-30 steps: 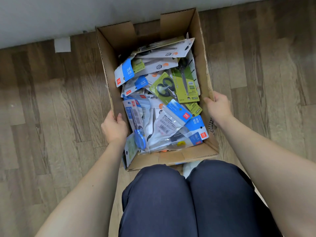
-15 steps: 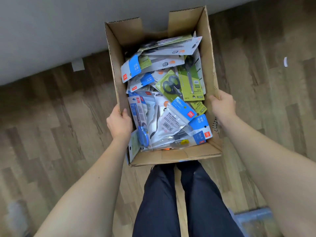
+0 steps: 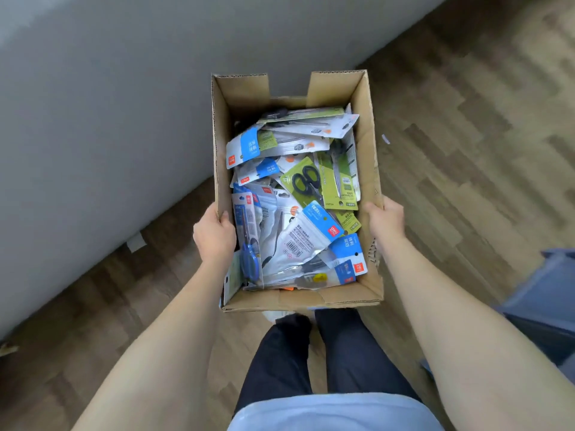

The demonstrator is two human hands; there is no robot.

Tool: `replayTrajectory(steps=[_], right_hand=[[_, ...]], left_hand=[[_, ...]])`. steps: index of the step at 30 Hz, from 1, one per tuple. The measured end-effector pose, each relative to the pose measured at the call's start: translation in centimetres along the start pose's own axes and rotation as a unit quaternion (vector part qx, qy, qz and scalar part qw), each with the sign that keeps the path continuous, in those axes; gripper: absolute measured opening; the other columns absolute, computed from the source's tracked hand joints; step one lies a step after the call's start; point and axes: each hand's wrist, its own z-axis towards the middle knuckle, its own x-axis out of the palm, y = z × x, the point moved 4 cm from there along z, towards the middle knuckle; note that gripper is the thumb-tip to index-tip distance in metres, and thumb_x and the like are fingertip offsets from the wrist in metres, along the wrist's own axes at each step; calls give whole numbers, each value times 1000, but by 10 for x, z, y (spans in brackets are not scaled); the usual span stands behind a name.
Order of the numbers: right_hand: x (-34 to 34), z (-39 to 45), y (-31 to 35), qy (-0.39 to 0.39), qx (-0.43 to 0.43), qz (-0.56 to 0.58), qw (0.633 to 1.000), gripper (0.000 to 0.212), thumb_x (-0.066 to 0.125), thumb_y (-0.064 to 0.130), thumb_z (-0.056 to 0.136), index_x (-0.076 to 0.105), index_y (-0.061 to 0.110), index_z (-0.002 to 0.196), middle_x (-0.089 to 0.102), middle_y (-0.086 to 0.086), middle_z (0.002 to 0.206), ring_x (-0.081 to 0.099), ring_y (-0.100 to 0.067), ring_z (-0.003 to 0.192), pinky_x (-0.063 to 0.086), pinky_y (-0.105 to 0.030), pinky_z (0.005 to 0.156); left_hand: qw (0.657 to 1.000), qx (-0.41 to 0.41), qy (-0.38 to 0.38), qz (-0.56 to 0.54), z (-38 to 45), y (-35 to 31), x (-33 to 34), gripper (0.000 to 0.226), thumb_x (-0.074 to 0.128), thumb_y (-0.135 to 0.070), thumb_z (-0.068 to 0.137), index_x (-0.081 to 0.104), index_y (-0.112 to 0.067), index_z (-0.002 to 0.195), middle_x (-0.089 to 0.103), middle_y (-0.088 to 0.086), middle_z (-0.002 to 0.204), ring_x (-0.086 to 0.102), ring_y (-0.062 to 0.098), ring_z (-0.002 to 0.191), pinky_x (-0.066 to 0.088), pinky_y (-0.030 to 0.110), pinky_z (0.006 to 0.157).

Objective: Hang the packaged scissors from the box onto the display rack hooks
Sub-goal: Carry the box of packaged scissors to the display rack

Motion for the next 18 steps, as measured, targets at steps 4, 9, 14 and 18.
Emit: replayTrajectory(steps=[4, 9, 14, 18], right_hand=[[-64, 14, 11, -50, 18, 24, 998, 16, 49, 19, 84, 64, 21, 79, 69, -3, 89, 61, -27, 89, 51, -39, 83], [-153, 51, 13, -122, 38, 73, 989, 17, 49, 14, 89, 65, 17, 90, 65, -4, 91, 57, -24, 85, 48, -33, 78], [-239, 102, -4, -173, 77, 89, 978, 16, 50, 14, 89, 56, 16, 74, 62, -8, 86, 55, -24, 82, 47, -35, 77], [-293, 128, -20, -215, 121, 115, 962, 19, 51, 12, 91, 63, 0, 100, 64, -19, 105, 58, -37, 101, 47, -46, 91]], left_hand=[[997, 66, 32, 23, -6, -77, 18, 19, 46, -12, 93, 62, -10, 102, 66, 15, 95, 56, 38, 95, 42, 35, 82], [989, 122, 78, 34, -24, -177, 76, 16, 45, -13, 91, 60, -11, 94, 65, 14, 90, 57, 35, 89, 48, 40, 84], [977, 168, 123, 51, -55, -267, 152, 15, 44, -13, 92, 59, -11, 89, 64, 12, 86, 54, 31, 81, 47, 34, 75], [963, 200, 168, 70, -80, -329, 211, 18, 42, -12, 93, 61, -9, 95, 64, 11, 89, 58, 31, 84, 47, 36, 78]])
